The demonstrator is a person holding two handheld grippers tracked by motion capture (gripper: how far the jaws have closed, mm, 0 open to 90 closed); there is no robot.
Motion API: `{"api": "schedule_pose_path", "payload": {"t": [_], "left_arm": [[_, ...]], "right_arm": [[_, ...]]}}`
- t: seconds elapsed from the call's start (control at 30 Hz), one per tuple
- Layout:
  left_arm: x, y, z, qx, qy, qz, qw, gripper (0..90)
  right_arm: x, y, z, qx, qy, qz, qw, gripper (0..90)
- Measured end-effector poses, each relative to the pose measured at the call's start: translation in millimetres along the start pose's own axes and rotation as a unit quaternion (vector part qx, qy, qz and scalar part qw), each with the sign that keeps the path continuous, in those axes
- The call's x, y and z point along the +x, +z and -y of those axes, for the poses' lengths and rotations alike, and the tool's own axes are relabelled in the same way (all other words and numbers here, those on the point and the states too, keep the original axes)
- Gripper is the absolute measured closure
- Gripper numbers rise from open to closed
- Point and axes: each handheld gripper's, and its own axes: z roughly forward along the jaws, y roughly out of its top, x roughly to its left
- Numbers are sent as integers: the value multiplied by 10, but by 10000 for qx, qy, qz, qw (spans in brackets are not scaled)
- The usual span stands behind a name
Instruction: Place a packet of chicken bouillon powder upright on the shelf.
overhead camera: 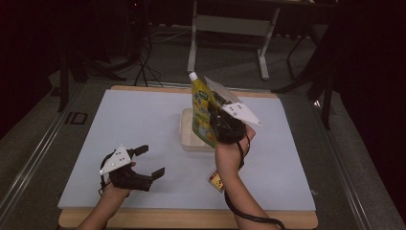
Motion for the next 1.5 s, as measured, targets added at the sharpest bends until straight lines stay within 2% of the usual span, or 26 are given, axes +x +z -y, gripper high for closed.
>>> {"api": "schedule_pose_path", "payload": {"t": [0.07,0.27,0.4,0.5,0.57,0.67,0.73,0.93,1.0,1.3,1.5], "left_arm": [[7,-2,6,8,17,-27,10000,5],[19,-15,13,-30,-25,-10,10000,5],[33,-36,16,-51,-30,8,10000,5],[34,-38,18,-60,-45,18,10000,5],[36,-40,22,-69,-52,39,10000,5],[35,-39,24,-70,-47,44,10000,5],[33,-40,26,-55,-38,46,10000,5],[27,-51,30,-62,-38,72,9999,5],[30,-51,32,-59,-46,71,9999,5],[35,-52,39,-44,-39,74,10000,5],[37,-57,43,-26,-43,78,10000,5]], "right_arm": [[42,46,1,-62,-68,142,9999,900],[117,186,53,-107,-99,378,9992,900],[124,277,136,-59,-67,491,9988,900],[99,319,179,-56,87,512,9986,900],[111,371,243,-80,14,690,9976,900],[138,399,278,-117,-126,822,9965,900],[147,421,291,-116,-115,841,9963,900],[188,467,335,-100,-301,1073,9937,900],[177,483,348,-83,-233,1066,9940,900],[187,621,409,41,-299,1097,9935,900],[156,744,479,221,-8,938,9953,900]]}}
